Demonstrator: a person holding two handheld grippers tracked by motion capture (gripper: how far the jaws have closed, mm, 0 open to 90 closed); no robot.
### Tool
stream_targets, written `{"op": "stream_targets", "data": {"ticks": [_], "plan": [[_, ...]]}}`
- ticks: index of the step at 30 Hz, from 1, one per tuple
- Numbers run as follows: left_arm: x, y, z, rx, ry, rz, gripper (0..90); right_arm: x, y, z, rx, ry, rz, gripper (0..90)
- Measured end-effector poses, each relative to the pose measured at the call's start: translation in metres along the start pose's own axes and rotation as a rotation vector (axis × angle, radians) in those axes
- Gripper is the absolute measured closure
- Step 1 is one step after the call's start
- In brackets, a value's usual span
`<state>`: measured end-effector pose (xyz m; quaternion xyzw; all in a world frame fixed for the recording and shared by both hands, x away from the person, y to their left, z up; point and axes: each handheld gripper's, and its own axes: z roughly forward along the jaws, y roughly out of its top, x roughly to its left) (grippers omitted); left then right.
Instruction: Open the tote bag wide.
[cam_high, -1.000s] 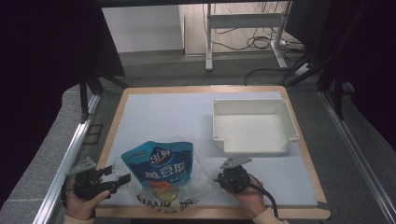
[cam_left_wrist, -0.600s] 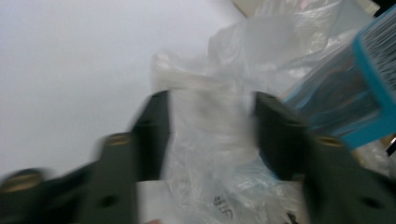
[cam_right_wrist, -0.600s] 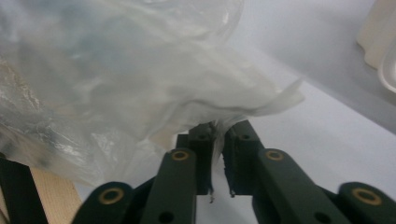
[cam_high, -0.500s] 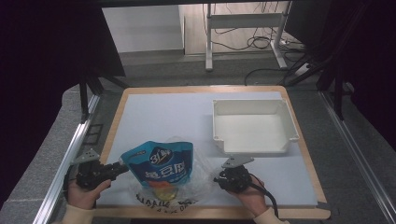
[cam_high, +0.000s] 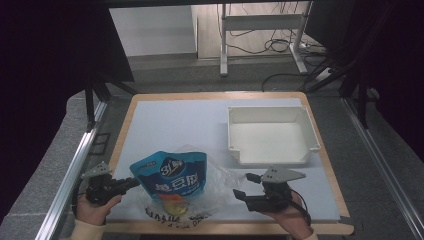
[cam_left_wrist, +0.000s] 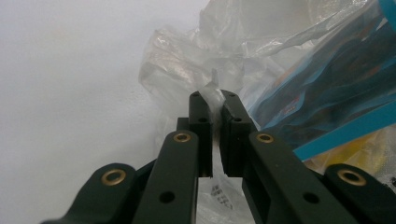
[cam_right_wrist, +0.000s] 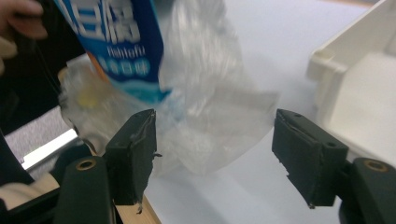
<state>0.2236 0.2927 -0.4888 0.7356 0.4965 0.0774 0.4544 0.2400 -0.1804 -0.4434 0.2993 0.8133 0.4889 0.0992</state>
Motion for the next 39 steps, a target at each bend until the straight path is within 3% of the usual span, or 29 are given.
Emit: {"op": "stream_targets", "data": {"ticks": [3, 7, 10, 16, 20, 25, 28, 31, 39], "plan": [[0.0, 0.001, 0.0, 0.0, -0.001, 0.002, 85.4, 0.001, 0.013, -0.008, -0.029, -0.01, -0.011, 29.0], [0.0, 0.001, 0.001, -0.002, -0.002, 0.002, 85.5, 0.004, 0.03, -0.005, -0.047, -0.005, -0.03, 29.0], [0.0, 0.001, 0.003, 0.001, -0.007, 0.005, 85.6, 0.008, 0.045, 0.007, -0.026, 0.003, -0.06, 29.9], [0.001, 0.0, 0.005, 0.005, -0.01, 0.005, 85.8, 0.01, 0.062, 0.036, 0.011, 0.027, -0.075, 37.4], [0.002, -0.001, 0.006, 0.008, -0.007, 0.0, 86.0, 0.009, 0.061, 0.051, 0.042, 0.042, -0.073, 48.1], [0.001, -0.001, 0.005, -0.001, -0.004, 0.001, 86.0, 0.005, 0.053, 0.058, 0.076, 0.043, -0.075, 73.0], [0.001, -0.001, 0.004, -0.006, -0.002, 0.0, 86.0, 0.002, 0.048, 0.057, 0.08, 0.038, -0.077, 82.3], [0.002, -0.002, 0.005, -0.01, 0.001, -0.001, 86.1, -0.002, 0.044, 0.057, 0.071, 0.033, -0.069, 86.6], [0.004, -0.003, 0.004, -0.032, 0.014, -0.004, 86.4, -0.016, 0.036, 0.053, 0.056, 0.023, -0.064, 87.9]]}}
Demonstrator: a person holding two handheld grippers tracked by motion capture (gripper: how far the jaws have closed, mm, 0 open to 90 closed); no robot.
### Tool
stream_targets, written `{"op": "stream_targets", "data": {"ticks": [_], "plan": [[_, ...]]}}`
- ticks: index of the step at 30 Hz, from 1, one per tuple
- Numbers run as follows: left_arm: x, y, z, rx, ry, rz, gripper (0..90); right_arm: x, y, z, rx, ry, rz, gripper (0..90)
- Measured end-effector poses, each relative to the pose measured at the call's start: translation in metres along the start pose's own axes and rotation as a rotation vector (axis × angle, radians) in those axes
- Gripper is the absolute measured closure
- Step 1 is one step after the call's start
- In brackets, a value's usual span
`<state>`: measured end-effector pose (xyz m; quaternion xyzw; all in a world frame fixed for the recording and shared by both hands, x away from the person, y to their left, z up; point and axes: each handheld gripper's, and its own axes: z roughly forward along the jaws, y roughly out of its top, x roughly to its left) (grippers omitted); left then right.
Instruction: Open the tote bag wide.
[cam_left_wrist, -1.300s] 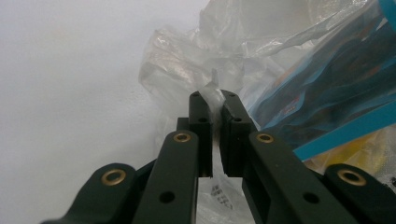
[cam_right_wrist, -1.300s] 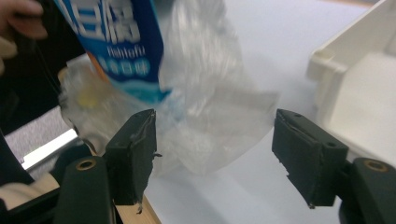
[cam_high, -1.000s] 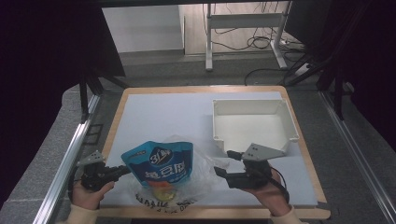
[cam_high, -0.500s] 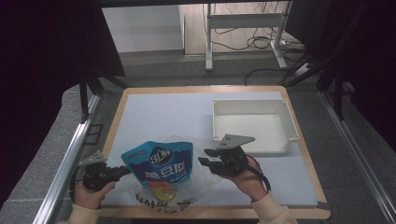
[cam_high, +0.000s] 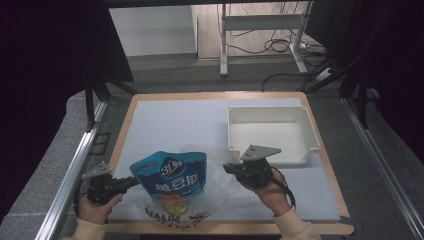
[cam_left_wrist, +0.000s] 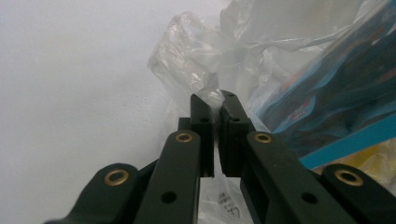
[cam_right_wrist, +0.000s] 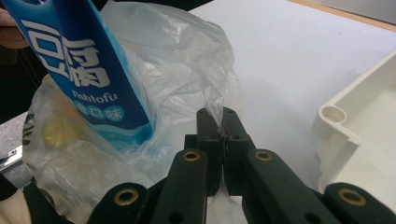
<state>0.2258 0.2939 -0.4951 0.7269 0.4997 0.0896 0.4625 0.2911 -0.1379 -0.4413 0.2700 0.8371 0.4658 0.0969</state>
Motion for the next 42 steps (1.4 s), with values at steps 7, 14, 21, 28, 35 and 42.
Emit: {"op": "stream_targets", "data": {"ticks": [7, 14, 21, 28, 35, 42], "plan": [[0.0, -0.001, 0.004, -0.007, 0.024, -0.016, 86.6, -0.004, -0.011, 0.001, 0.011, -0.037, 0.002, 88.0], [-0.001, -0.003, 0.008, 0.002, 0.037, -0.014, 86.8, -0.011, -0.02, 0.002, 0.017, -0.097, 0.024, 88.0], [0.007, -0.009, 0.011, 0.018, 0.045, -0.026, 86.9, -0.016, -0.031, 0.014, 0.06, -0.13, 0.031, 88.0], [0.012, -0.01, 0.015, 0.039, 0.053, -0.023, 86.9, -0.02, -0.039, 0.024, 0.104, -0.155, 0.04, 88.0], [0.015, -0.012, 0.018, 0.055, 0.055, -0.026, 86.9, -0.027, -0.049, 0.03, 0.139, -0.171, 0.066, 88.0], [0.015, -0.014, 0.023, 0.086, 0.069, -0.019, 86.9, -0.026, -0.053, 0.035, 0.167, -0.169, 0.061, 88.0]]}}
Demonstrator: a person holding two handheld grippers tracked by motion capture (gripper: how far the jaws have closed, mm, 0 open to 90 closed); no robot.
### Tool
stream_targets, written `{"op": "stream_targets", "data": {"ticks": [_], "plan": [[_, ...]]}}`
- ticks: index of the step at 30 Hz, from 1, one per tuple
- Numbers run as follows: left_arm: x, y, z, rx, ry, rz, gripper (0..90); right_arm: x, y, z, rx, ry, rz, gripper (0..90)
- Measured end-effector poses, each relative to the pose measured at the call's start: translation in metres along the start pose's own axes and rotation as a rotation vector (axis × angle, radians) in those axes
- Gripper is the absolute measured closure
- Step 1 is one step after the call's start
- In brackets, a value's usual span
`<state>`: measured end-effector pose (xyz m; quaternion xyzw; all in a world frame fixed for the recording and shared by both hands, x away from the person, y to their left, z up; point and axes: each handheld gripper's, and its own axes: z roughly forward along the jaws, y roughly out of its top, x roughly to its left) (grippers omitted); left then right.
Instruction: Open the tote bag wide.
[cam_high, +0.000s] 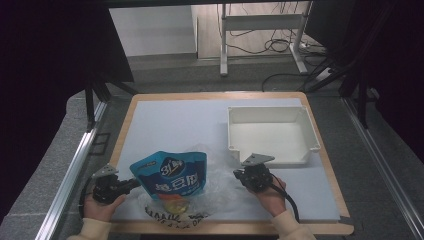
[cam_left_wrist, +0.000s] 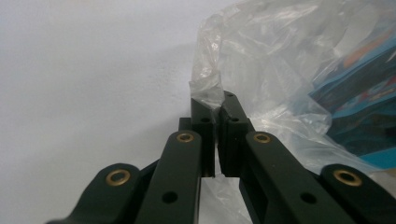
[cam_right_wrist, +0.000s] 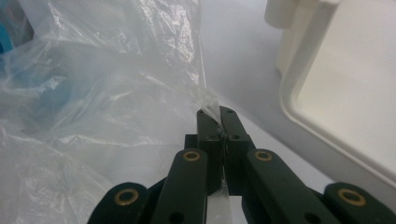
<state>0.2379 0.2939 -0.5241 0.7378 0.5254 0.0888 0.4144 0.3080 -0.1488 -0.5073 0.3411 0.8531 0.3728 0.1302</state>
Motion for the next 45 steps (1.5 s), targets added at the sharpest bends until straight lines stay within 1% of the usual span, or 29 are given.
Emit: {"op": "stream_targets", "data": {"ticks": [5, 9, 15, 23, 27, 30, 34, 37, 38, 40, 42, 45], "plan": [[0.002, -0.002, 0.003, 0.026, 0.01, 0.002, 86.8, 0.001, -0.005, 0.003, 0.024, -0.001, -0.003, 88.0], [0.004, -0.004, 0.004, 0.034, 0.01, -0.005, 86.8, 0.001, -0.007, 0.004, 0.036, -0.01, -0.005, 88.0], [0.003, -0.006, 0.006, 0.051, 0.015, 0.008, 86.8, 0.001, -0.012, 0.005, 0.043, -0.02, -0.001, 88.0], [0.003, -0.01, 0.009, 0.084, 0.024, 0.016, 86.8, 0.001, -0.016, 0.005, 0.064, -0.051, -0.032, 88.0], [0.002, -0.013, 0.011, 0.112, 0.028, 0.024, 86.8, 0.001, -0.018, 0.004, 0.071, -0.055, -0.031, 88.0], [0.004, -0.014, 0.011, 0.114, 0.026, 0.017, 86.8, 0.0, -0.019, 0.004, 0.074, -0.06, -0.034, 88.0], [0.004, -0.015, 0.012, 0.122, 0.023, 0.016, 86.7, -0.001, -0.02, 0.003, 0.073, -0.059, -0.025, 88.0], [0.003, -0.015, 0.012, 0.12, 0.02, 0.021, 86.7, 0.0, -0.019, 0.003, 0.068, -0.054, -0.029, 86.7], [0.002, -0.014, 0.012, 0.118, 0.019, 0.023, 86.7, 0.0, -0.018, 0.002, 0.064, -0.052, -0.038, 85.4], [0.002, -0.014, 0.012, 0.116, 0.018, 0.025, 86.6, 0.002, -0.015, -0.001, 0.048, -0.041, -0.048, 82.9], [0.002, -0.014, 0.012, 0.113, 0.015, 0.022, 86.5, 0.003, -0.012, -0.005, 0.024, -0.028, -0.039, 81.8], [0.002, -0.013, 0.011, 0.106, 0.015, 0.018, 86.3, 0.003, -0.01, -0.008, 0.009, -0.021, -0.031, 80.5]]}}
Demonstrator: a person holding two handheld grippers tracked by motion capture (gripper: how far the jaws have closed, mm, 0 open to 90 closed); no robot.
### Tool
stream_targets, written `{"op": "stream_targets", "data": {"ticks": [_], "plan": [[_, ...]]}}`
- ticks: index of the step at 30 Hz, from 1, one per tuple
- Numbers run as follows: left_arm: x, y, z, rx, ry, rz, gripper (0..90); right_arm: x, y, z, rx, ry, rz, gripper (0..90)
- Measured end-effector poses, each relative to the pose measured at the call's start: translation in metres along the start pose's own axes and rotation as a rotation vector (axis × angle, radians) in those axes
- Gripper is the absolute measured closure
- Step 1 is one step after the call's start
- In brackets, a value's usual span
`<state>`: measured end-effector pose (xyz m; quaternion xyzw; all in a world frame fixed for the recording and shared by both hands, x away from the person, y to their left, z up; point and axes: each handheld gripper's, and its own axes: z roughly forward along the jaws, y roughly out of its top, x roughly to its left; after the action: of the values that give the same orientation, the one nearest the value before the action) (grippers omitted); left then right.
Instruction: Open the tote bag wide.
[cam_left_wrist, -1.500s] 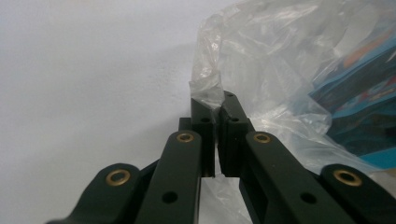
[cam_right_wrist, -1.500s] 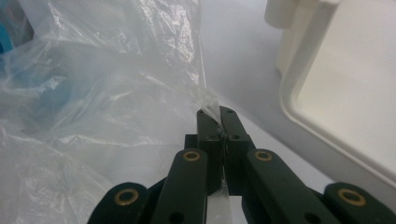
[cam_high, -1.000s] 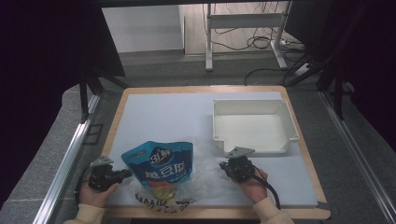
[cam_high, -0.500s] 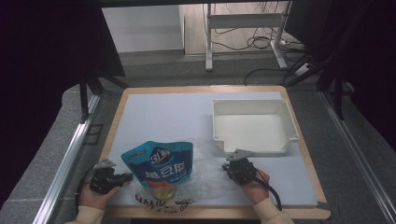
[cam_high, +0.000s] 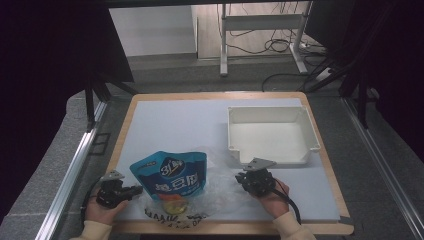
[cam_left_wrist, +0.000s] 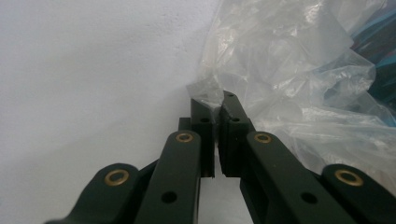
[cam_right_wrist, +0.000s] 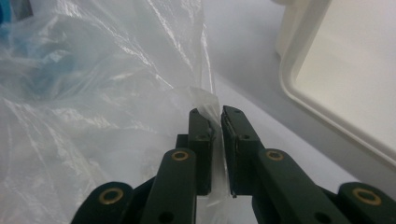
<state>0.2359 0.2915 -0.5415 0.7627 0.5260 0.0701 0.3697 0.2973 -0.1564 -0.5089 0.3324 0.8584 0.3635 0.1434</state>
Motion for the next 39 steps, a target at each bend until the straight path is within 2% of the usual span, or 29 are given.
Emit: {"op": "stream_targets", "data": {"ticks": [3, 7, 9, 14, 16, 18, 19, 24, 27, 31, 35, 37, 39], "plan": [[-0.001, 0.0, -0.002, -0.031, 0.006, -0.007, 83.8, -0.002, 0.0, -0.001, -0.008, 0.017, 0.008, 74.1], [0.0, 0.002, -0.012, -0.12, 0.012, -0.03, 66.5, -0.002, 0.004, -0.008, -0.054, 0.054, 0.018, 66.2], [0.001, 0.004, -0.02, -0.167, 0.011, -0.044, 53.6, -0.001, 0.007, -0.013, -0.076, 0.063, 0.018, 60.3], [0.005, 0.007, -0.045, -0.263, 0.01, -0.074, 37.7, -0.001, 0.012, -0.023, -0.128, 0.074, 0.03, 50.8], [0.005, 0.008, -0.057, -0.299, 0.017, -0.077, 36.2, -0.002, 0.014, -0.027, -0.143, 0.074, 0.038, 49.0], [0.002, 0.01, -0.069, -0.318, 0.016, -0.073, 38.4, -0.003, 0.016, -0.03, -0.159, 0.071, 0.04, 47.3], [0.0, 0.011, -0.074, -0.326, 0.016, -0.066, 42.7, -0.003, 0.017, -0.032, -0.167, 0.068, 0.041, 46.9], [-0.019, 0.017, -0.09, -0.303, -0.025, 0.007, 75.5, -0.004, 0.023, -0.039, -0.194, 0.064, 0.04, 46.6], [-0.032, 0.019, -0.087, -0.261, -0.053, 0.034, 87.2, -0.003, 0.027, -0.04, -0.2, 0.069, 0.041, 46.7], [-0.043, 0.018, -0.074, -0.202, -0.095, 0.066, 89.6, -0.001, 0.032, -0.04, -0.208, 0.076, 0.034, 47.4], [-0.048, 0.015, -0.057, -0.15, -0.116, 0.07, 89.7, 0.001, 0.042, -0.04, -0.224, 0.089, 0.024, 50.4], [-0.048, 0.014, -0.051, -0.131, -0.128, 0.07, 89.6, 0.003, 0.047, -0.038, -0.225, 0.099, 0.013, 54.0], [-0.049, 0.012, -0.047, -0.118, -0.135, 0.067, 89.7, 0.005, 0.053, -0.035, -0.22, 0.117, 0.0, 61.9]]}}
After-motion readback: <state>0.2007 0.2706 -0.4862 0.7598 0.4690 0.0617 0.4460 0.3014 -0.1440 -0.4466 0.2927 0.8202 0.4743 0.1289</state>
